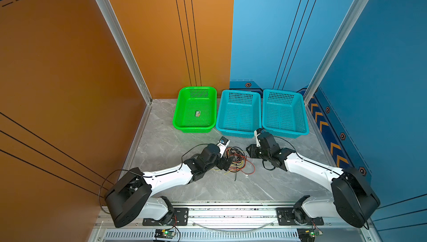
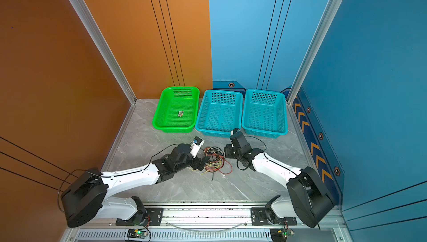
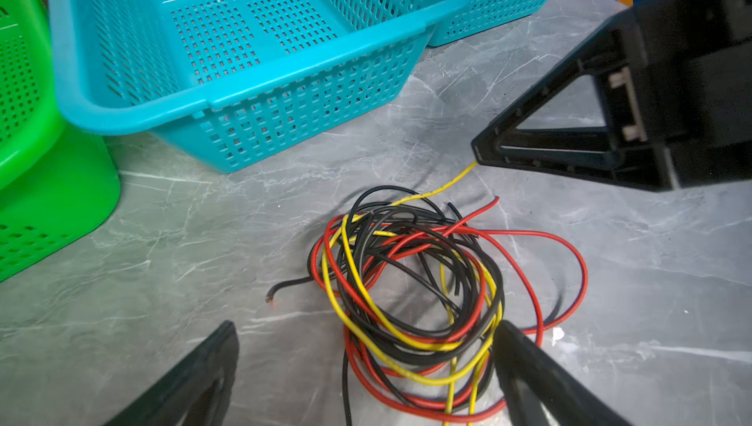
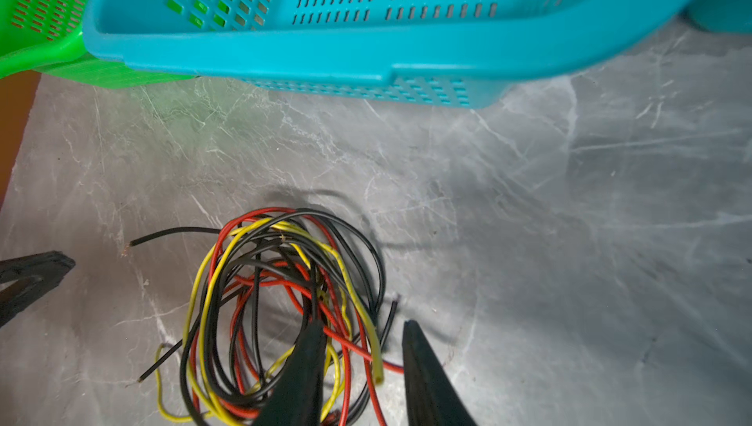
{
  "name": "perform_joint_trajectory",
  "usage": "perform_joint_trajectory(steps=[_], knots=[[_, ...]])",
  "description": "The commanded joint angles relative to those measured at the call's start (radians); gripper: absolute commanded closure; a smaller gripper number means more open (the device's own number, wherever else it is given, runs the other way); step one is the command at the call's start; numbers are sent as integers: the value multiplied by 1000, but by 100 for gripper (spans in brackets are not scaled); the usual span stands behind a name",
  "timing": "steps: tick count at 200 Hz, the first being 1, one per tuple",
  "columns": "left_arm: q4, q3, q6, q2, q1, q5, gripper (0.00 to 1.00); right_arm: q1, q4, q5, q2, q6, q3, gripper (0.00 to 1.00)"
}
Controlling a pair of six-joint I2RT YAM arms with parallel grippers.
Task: Untangle and sort cables by color
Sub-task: Untie the cable.
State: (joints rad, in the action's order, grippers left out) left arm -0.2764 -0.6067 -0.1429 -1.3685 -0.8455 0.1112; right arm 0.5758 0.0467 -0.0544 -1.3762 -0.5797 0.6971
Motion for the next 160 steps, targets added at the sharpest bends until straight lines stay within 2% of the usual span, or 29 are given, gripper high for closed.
perform_joint_trajectory(steps=[1, 13, 53, 89, 126, 160], knots=[[-21, -36, -3, -37, -9, 24, 2, -5, -77, 28, -29, -6, -2, 79], [-22, -46, -17, -51, -11, 16, 2, -7, -75, 22, -47, -2, 9, 88], [-33, -95, -31, -119, -12, 44, 2, -5, -76, 29, -43, 11, -6, 100], [2, -176, -11, -218, -9, 80, 2, 16, -17, 22, 26, 31, -9, 100], [184, -330, -6, -372, -11, 77, 2, 51, 102, 51, 100, 54, 24, 100], [197, -326, -33, -406, -12, 73, 2, 71, 179, 98, 185, 69, 38, 100]])
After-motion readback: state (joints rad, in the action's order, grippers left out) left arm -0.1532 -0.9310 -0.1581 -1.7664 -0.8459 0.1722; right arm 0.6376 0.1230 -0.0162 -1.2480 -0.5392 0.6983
